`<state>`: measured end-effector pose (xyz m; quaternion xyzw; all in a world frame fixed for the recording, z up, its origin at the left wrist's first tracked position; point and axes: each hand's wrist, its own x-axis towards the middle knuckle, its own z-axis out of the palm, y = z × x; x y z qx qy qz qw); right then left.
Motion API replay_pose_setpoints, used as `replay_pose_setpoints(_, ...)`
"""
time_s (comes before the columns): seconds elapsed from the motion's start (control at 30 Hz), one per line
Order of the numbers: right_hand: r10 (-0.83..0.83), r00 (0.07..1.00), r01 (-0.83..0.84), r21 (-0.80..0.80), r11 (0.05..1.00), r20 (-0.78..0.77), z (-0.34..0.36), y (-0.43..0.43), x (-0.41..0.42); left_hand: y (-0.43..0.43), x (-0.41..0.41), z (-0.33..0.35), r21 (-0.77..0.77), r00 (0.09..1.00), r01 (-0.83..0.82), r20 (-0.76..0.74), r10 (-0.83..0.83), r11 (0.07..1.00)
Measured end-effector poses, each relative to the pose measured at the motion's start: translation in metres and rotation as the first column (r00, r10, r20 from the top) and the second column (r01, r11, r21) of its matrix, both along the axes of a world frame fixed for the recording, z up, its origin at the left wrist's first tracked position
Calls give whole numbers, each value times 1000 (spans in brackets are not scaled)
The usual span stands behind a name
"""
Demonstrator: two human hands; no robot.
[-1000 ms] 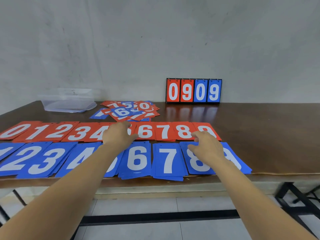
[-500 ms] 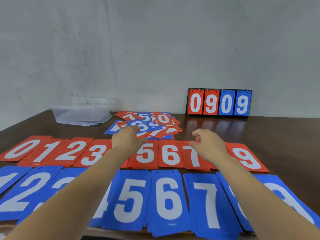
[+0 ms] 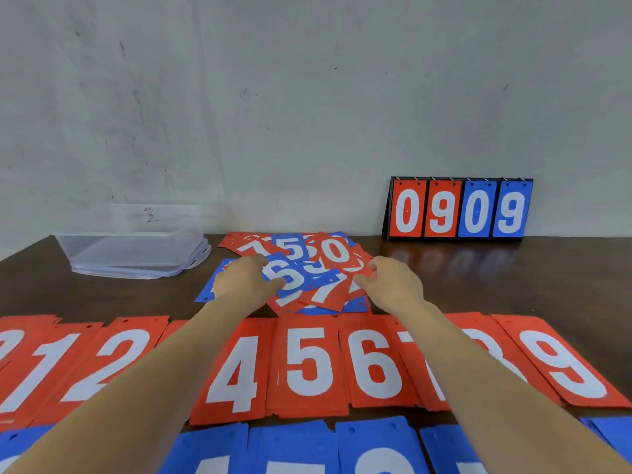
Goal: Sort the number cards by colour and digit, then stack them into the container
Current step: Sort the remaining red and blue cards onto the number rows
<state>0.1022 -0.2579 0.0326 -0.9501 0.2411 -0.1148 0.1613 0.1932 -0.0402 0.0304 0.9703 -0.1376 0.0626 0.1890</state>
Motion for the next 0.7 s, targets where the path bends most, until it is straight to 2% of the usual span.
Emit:
replay_pose_setpoints(0.23, -29, 999, 30, 42, 999, -12, -11, -9, 63, -13, 46, -11, 96, 993, -68, -86, 76, 993)
replay_pose_setpoints(0.47, -102, 993, 107, 78, 991, -60, -35, -9, 107, -16, 62, -25, 215, 976, -35, -202, 79, 976)
replay_pose_setpoints(0.7, -142, 977, 120, -137, 983, -160, -44, -13, 117, -14, 68, -30, 249, 982, -5, -181, 52, 968)
